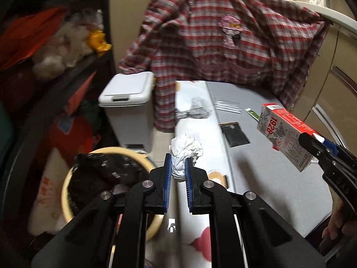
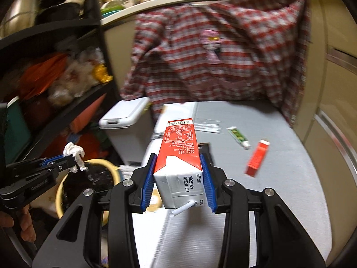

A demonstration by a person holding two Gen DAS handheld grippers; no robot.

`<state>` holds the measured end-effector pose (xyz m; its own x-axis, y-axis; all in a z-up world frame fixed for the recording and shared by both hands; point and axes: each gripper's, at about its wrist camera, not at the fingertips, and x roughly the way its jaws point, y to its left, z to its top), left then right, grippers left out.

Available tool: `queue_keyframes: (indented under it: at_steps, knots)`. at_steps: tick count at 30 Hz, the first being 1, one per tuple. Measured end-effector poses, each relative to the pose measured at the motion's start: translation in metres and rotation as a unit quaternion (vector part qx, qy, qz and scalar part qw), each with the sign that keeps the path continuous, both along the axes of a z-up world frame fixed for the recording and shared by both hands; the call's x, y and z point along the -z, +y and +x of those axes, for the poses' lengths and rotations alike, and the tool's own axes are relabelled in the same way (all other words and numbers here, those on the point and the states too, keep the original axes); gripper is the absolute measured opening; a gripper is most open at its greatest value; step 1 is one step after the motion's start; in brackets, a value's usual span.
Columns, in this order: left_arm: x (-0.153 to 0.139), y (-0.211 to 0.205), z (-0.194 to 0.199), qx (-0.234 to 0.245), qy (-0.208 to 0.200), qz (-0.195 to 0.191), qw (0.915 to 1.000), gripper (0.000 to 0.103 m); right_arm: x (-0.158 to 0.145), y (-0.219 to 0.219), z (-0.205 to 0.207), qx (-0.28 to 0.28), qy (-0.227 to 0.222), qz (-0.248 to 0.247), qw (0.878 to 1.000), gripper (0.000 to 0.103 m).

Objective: Collect trash
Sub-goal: 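Carry the carton and tissue over the bin and open both grippers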

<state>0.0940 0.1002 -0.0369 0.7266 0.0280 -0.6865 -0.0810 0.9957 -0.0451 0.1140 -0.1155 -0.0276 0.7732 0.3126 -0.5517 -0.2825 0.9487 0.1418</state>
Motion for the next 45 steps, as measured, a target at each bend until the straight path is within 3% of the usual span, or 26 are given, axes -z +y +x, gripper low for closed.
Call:
queue_keyframes:
  at_steps: [17,26,36,45]
  knots:
    - [0.006,0.084,-0.038,-0.093,0.001,0.009,0.9956,0.012,0.003,0.123,-0.024,-0.125,0.011,-0.01,0.992,0.039]
    - [0.009,0.108,-0.047,-0.118,-0.004,0.014,0.9929,0.012,0.014,0.163,-0.026,-0.161,0.024,-0.021,0.986,0.039]
    - [0.025,0.14,-0.043,-0.138,0.01,-0.006,0.9903,0.012,0.028,0.202,-0.02,-0.185,0.04,-0.034,0.981,0.039]
    - [0.038,0.152,-0.033,-0.15,0.026,0.008,0.9883,0.012,0.041,0.223,-0.008,-0.194,0.053,-0.04,0.979,0.039]
